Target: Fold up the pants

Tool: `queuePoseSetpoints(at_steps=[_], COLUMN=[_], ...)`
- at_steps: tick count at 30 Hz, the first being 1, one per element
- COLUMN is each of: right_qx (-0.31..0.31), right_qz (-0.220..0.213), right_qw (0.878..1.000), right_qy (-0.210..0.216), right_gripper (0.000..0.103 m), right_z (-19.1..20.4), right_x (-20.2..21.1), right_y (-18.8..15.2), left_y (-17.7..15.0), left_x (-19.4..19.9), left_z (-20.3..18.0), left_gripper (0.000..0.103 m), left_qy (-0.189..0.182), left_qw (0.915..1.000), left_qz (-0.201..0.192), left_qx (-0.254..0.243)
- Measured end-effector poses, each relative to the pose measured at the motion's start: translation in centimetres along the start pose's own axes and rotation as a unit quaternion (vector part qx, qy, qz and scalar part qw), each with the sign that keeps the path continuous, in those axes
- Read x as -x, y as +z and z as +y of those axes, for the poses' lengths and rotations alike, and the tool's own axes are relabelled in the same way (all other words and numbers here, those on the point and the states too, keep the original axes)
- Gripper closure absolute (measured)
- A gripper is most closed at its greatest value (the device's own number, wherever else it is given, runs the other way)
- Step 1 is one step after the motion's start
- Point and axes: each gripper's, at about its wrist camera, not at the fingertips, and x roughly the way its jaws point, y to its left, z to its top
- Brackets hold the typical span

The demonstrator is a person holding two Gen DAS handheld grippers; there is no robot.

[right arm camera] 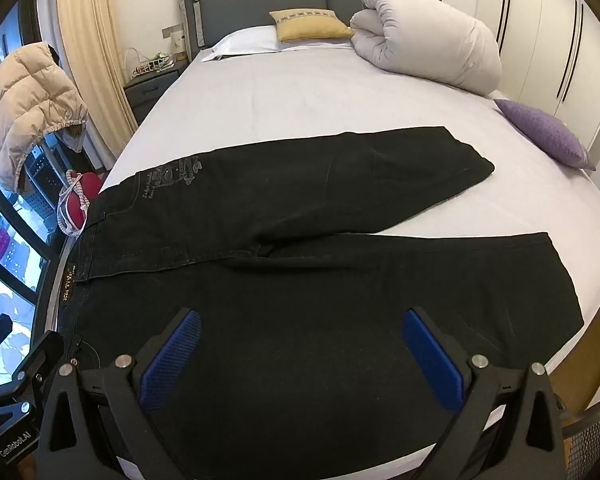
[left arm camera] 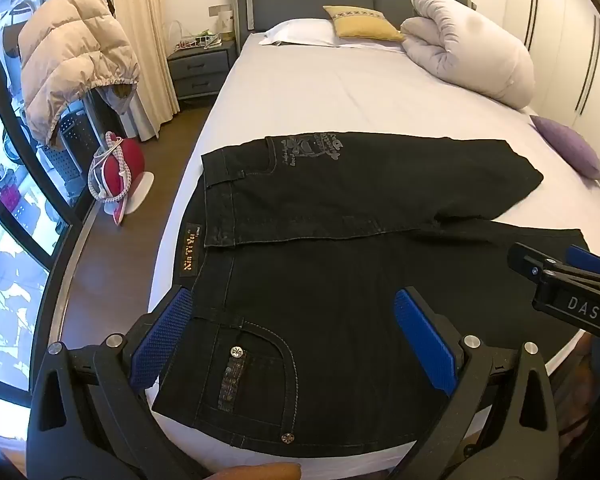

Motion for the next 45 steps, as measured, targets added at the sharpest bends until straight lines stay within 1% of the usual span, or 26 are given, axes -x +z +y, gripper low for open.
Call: queuePoseSetpoints(at_steps=[11,15,30,35,45], right_qx=[0.001,0.001,0.001,0.001,0.001], right_qz=[0.002,0.003,0.004,0.004,0.006], right_qw=[1.000,1.000,1.000,1.000,1.000], right_qy=[-0.002,-0.002,-0.001,-0.001,-0.001], right_gripper=[0.000,0.000,0.000,0.000,0.000], right_z=[0.0,0.1,0.2,0.2,0.2], right_x=[-0.3,-0.2,-0.2,-0.3,-0.4], right_y=[-0.2,-0.2,-0.3,-0.4,-0.4], left_y=[0.0,0.2,0.2,-0.5,-0.6], left_x=[0.0,-0.2,-0.2,-0.8,-0.9], left_z=[-0.3,0.6,0.5,0.3,0.4], left_gripper=[0.000,0.000,0.000,0.000,0.000], left_qy=[-0.005,-0.002,-0.001,0.000,-0.001], left_qw=[1.0000,1.0000,1.0000,1.0000,1.0000], left_qz=[0.001,0.003,0.004,0.007,0.008], left_qx=[-0.002,0.000,0.000,0.001,0.003])
